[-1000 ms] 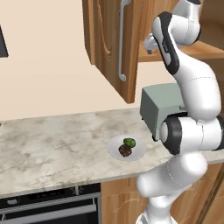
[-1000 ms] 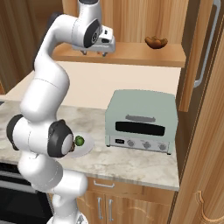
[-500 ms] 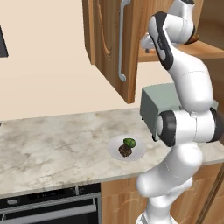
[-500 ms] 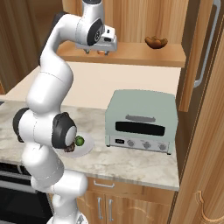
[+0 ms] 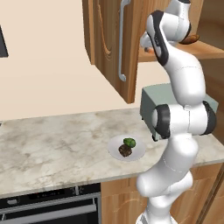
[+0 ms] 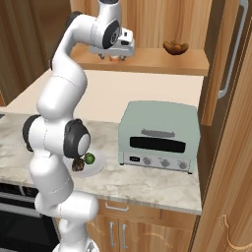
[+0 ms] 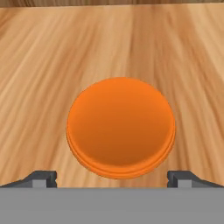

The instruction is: Pick the avocado and bread from the counter and place them on the plate. Then pick the jam from the cabinet and place it next to the plate. Lastly close the cabinet door.

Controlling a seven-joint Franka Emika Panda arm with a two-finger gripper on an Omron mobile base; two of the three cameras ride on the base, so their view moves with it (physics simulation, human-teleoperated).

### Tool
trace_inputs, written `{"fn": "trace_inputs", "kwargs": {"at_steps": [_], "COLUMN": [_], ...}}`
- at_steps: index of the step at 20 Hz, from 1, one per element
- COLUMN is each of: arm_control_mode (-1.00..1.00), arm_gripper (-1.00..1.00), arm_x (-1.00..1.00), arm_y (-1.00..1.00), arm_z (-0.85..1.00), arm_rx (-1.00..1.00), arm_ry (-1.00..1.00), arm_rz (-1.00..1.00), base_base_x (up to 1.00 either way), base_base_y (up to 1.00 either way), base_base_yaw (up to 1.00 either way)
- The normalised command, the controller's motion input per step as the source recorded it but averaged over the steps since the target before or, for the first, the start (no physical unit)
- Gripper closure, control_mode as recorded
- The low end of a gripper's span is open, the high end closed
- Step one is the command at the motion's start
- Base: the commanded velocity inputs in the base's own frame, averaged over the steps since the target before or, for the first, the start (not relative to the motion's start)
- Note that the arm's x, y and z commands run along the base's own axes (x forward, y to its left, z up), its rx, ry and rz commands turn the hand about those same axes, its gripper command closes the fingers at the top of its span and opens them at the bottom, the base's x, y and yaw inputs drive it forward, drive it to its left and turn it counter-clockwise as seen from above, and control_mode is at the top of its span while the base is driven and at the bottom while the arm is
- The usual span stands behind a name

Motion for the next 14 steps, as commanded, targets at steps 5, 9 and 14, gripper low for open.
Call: {"fn": "trace_inputs", "kwargs": {"at_steps": [5, 9, 14], "arm_control_mode": [-1.0, -1.0, -1.0], "arm_gripper": [-1.0, -1.0, 1.0], "arm_x": [0.2, 0.14, 0.0], "arm_y": [-0.05, 0.0, 0.0], "arm_z": [0.07, 0.01, 0.06], "arm_rx": [0.0, 0.0, 0.0], "arm_ry": [0.0, 0.0, 0.0], "arm_rz": [0.0, 0.0, 0.0], "base_base_x": [0.0, 0.0, 0.0], "base_base_y": [0.0, 0.0, 0.0], "base_base_yaw": [0.0, 0.0, 0.0]}}
